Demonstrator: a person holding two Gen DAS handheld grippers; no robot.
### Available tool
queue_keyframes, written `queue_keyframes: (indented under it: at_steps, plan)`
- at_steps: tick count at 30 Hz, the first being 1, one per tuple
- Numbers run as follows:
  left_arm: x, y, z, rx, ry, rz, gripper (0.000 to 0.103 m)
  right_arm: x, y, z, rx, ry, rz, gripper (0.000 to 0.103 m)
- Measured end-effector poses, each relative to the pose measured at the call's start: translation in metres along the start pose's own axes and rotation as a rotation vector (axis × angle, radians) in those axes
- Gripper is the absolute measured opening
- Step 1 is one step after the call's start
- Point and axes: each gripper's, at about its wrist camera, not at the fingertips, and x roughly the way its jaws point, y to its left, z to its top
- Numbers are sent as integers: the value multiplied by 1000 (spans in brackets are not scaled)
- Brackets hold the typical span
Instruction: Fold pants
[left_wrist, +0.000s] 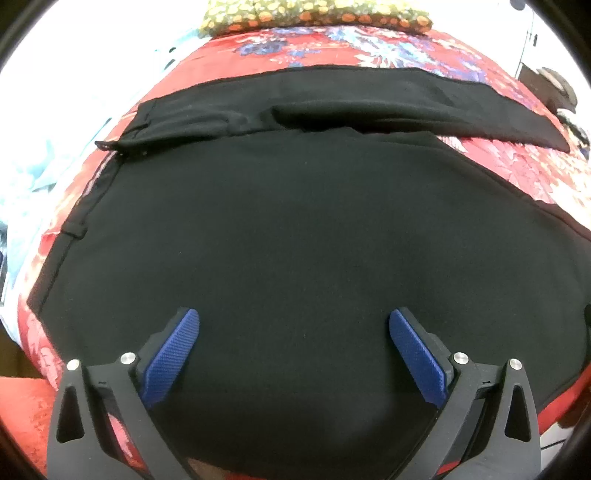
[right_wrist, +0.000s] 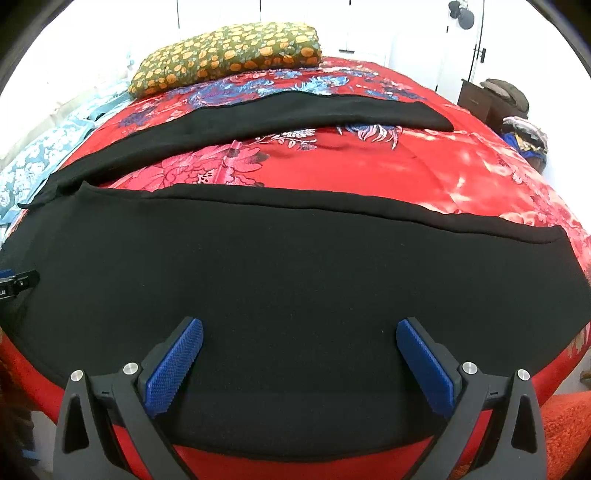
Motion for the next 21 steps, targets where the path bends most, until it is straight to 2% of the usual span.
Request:
queue_keyframes:
  at_steps: [2, 4, 7, 10, 15, 18, 21]
  plan:
    - [-3, -1, 3, 0, 3, -3, 102, -3, -4, 4, 12, 21, 15, 103]
    - [-11, -2, 6, 0, -18, -40, 102, -8, -7, 6, 30, 18, 12, 103]
    - [-22, -4, 20, -9, -51, -100, 102, -16, -10, 8, 45, -10, 48, 103]
    - [-24, -8, 49, -5, -75, -127, 102, -25, -10, 13, 45, -61, 74, 103]
    - [-10, -5, 117, -33, -122, -101, 102, -35, -3, 21, -13, -123, 80, 103]
    - [18, -1, 157, -59, -102, -64, 102, -34, -4, 26, 14, -130, 108, 103]
    - [57, 7, 182, -82, -51, -9, 102, -33, -12, 36, 59, -125, 141, 103]
